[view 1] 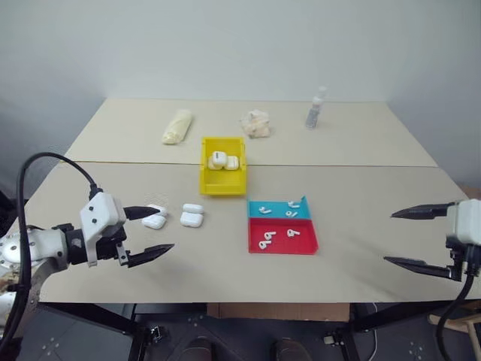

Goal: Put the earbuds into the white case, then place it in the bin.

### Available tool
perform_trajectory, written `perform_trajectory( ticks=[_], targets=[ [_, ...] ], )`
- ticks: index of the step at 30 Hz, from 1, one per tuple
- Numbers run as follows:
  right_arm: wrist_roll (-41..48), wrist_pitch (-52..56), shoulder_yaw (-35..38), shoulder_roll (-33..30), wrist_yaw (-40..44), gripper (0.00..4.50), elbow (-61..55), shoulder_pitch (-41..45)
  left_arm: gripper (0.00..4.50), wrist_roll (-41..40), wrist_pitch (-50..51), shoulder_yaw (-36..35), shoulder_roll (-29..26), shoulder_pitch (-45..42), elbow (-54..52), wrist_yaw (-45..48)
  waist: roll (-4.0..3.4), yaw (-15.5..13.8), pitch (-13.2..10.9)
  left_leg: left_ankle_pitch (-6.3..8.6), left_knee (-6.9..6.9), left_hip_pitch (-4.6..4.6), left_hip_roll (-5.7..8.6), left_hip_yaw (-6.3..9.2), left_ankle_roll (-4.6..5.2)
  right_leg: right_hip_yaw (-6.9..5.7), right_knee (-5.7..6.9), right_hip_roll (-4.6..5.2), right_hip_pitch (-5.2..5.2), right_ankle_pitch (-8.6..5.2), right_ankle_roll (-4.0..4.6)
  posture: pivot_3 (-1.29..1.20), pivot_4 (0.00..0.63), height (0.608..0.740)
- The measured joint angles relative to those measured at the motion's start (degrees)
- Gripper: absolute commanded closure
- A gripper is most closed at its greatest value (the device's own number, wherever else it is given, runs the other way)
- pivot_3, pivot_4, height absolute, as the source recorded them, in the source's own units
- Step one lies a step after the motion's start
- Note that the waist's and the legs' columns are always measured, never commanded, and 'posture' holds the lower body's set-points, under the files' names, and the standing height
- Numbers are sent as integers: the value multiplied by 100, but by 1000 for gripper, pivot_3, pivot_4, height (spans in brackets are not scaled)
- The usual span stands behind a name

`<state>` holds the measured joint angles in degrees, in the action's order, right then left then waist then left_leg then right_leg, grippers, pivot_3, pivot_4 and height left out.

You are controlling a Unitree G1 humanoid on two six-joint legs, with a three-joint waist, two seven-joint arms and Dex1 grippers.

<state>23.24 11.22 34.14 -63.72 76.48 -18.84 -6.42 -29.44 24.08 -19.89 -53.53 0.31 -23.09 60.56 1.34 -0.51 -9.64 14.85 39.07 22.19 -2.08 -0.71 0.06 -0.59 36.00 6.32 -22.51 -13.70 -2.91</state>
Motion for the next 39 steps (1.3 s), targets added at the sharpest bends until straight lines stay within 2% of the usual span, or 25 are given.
perform_trajectory(
  ticks=[7,12,16,18,20,22,24,28,31,34,39],
  targets=[
    [-17,-101,-145,-50,51,33,132,141,0,58,22,-28,15,67,-80,-366,0,0,0,0,0,1,0,0,0,0,-1,0,0,0,0,0,150,740],
    [-47,-111,-197,-52,51,33,198,182,0,828,-275,7,209,392,-428,-999,1,-3,-1,0,-2,1,0,-1,0,0,-2,0,0,0,0,0,150,740],
    [-52,-111,-208,-52,43,33,199,186,0,1411,-131,31,348,399,-842,-1739,1,-7,-1,0,-2,-1,1,0,0,1,-1,0,2,1,0,0,150,740],
    [-54,-110,-208,-52,41,33,191,178,0,1464,496,92,250,278,-1068,-1963,1,-12,-1,0,-2,0,1,1,0,0,0,0,2,1,0,0,150,740],
    [-53,-107,-196,-48,33,33,157,125,0,1321,1634,162,-141,18,-1310,-2066,4,-16,-2,0,-2,0,1,4,0,-2,1,0,1,0,-1,0,150,740],
    [-53,-95,-176,-29,19,33,89,50,0,1115,2777,268,-460,-506,-1466,-2174,4,-18,-2,0,-2,-1,3,4,0,0,2,1,1,0,-3,0,150,740],
    [-53,-72,-160,-17,-23,33,19,-45,0,872,4183,646,-691,-1474,-1484,-2303,6,-27,-3,-1,-1,-1,5,9,-1,-4,3,1,5,-1,-6,0,150,740],
    [-54,113,-166,0,-150,33,-86,-166,0,544,6341,1667,-670,-3689,-968,-2607,16,-11,-7,-1,3,-4,12,16,-1,-3,9,2,13,-4,-12,0,150,740],
    [-16,339,-121,23,-235,33,-231,-279,0,137,6755,2516,-798,-4449,-456,-2795,17,50,-8,0,-5,-4,11,13,0,5,8,1,6,-9,-11,0,150,740],
    [1,493,-88,147,-329,33,-413,-463,0,-178,6817,3392,-936,-4795,-167,-2938,22,78,-12,-1,-6,6,10,13,0,6,12,1,-9,-11,-8,0,150,740],
    [6,691,2,262,-453,33,-666,-724,0,-436,6825,4178,-927,-5779,1064,-3177,34,50,-19,-1,-4,6,13,16,-1,1,19,1,-8,-10,-7,0,150,740]
  ],
)
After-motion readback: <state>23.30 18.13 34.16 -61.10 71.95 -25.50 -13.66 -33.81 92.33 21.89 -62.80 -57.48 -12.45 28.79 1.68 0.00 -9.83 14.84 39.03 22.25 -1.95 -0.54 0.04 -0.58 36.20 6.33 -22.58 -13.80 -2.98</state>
